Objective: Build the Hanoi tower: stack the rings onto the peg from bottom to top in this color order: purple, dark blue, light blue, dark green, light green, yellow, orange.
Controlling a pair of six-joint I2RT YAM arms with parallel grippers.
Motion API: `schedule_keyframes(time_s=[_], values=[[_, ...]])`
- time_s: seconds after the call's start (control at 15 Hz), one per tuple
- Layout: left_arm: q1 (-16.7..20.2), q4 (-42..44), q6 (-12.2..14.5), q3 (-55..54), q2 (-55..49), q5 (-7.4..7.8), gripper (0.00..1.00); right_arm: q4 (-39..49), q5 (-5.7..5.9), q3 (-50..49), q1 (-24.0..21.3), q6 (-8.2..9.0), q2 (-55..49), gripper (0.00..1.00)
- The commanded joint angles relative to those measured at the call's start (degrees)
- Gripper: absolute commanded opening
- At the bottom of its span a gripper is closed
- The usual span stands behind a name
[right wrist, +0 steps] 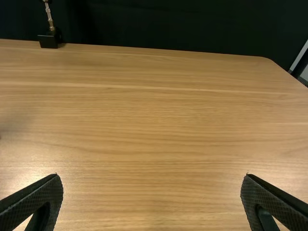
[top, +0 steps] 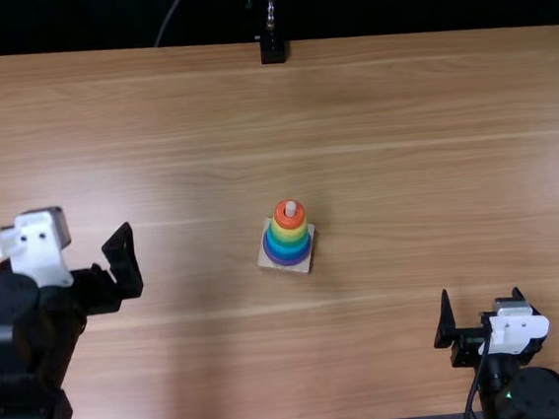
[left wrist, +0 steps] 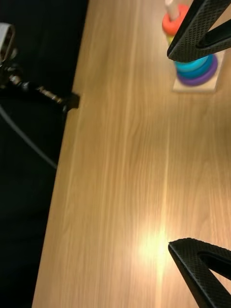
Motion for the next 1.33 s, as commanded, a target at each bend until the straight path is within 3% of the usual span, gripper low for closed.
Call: schedule_keyframes(time_s=[0.0,0.07,0.27,0.33,0.67,1.27], values=[[0.63,2.45,0.9,-5.95,-4.97,0.37,1.0,-1.68,0.59,-4.99,-0.61,0.18,-0.73,1.0],[0.54,5.09,2.91,-10.69,-9.01,0.27,1.0,-1.78,0.59,-4.99,-0.61,0.18,-0.73,1.0],[0.02,8.99,14.51,-20.71,-19.56,0.16,1.0,-1.78,0.59,-4.9,-0.61,0.18,-0.73,1.0],[0.1,8.99,16.51,-23.53,-21.93,0.37,1.0,-1.68,0.59,-4.99,-0.61,0.18,-0.73,1.0],[0.02,9.1,16.62,-34.6,-31.25,-0.79,1.0,-1.68,0.59,-4.99,-0.61,0.28,-0.73,1.0],[0.1,9.1,16.41,-47.17,-44.87,-1.0,1.0,-1.78,0.59,-4.99,-0.61,0.28,-0.73,1.0]])
